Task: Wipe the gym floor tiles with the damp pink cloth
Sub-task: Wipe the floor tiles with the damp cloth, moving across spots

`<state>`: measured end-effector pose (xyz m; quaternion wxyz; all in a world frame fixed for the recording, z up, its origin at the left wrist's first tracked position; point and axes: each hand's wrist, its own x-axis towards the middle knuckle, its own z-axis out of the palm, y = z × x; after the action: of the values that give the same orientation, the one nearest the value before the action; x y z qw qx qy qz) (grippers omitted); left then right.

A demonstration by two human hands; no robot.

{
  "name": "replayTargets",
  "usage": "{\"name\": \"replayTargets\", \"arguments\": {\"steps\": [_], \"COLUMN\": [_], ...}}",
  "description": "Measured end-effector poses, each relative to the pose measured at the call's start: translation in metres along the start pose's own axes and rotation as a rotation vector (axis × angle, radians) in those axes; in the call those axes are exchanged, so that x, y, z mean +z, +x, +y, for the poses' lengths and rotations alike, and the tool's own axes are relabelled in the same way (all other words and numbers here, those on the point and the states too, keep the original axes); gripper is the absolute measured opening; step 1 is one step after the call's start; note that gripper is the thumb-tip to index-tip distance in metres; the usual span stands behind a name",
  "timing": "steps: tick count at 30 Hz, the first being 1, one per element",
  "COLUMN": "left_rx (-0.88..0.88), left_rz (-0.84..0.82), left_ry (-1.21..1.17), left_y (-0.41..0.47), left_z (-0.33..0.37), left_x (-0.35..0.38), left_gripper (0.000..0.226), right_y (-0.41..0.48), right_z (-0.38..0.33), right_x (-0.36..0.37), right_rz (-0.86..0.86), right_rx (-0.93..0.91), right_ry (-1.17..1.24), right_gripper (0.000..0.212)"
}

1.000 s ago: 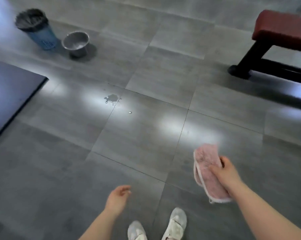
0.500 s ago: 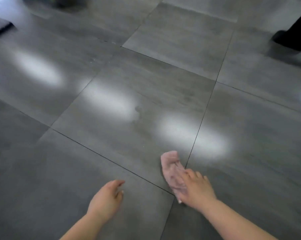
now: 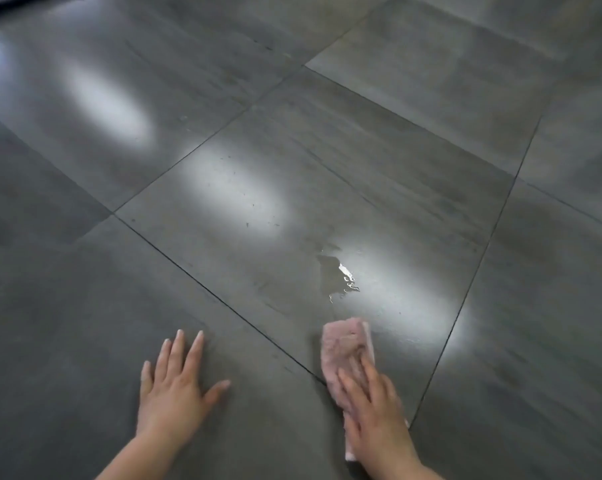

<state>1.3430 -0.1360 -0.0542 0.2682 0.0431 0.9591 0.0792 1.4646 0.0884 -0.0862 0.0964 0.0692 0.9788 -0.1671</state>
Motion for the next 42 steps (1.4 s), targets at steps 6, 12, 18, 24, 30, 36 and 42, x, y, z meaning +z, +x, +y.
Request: {"name": "replayTargets", "arguments": {"steps": [6, 12, 18, 24, 30, 36, 42], "left_rx": [-0.019, -0.039, -0.022, 0.027, 0.061, 0.08, 0.129], "left_rz": [-0.117, -0.153, -0.134, -0.165, 0.02, 0.335, 0.021], "left_ry": [-0.036, -0.025, -0.015, 0.032, 0.017, -0.178, 0.003], "left_y": [0.012, 0.018, 0.022, 0.023, 0.025, 0.053, 0.073], "left_z": [-0.014, -0.012, -0.016, -0.029, -0.022, -0.014, -0.024], "left_x": [0.006, 0.014, 0.016, 0.028, 0.024, 0.028, 0.031], "left_gripper": [0.122, 0.105, 0.137, 0.113, 0.107, 0.102, 0.078], "right_y": [0.058, 0.133, 0.151, 0.165, 0.173, 0.17, 0.202], "right_z": [0.044, 0.068, -0.031, 0.053, 0.027, -0.049, 0.063], "right_x": [-0.016, -0.059, -0.003, -0.046, -0.068, -0.005, -0.065], "right_rz": [-0.035, 0.183, 0.104, 0.007, 0.067, -0.032, 0.093], "right_rx": [-0.275, 0.806, -0.002, -0.067, 0.635, -0.315, 0.105], "right_ry": [-0.284, 0.067, -0.1, -0.213, 0.01, -0.114, -0.141], "right_gripper": [0.061, 0.06, 0.065, 0.064, 0.063, 0.068, 0.072]}}
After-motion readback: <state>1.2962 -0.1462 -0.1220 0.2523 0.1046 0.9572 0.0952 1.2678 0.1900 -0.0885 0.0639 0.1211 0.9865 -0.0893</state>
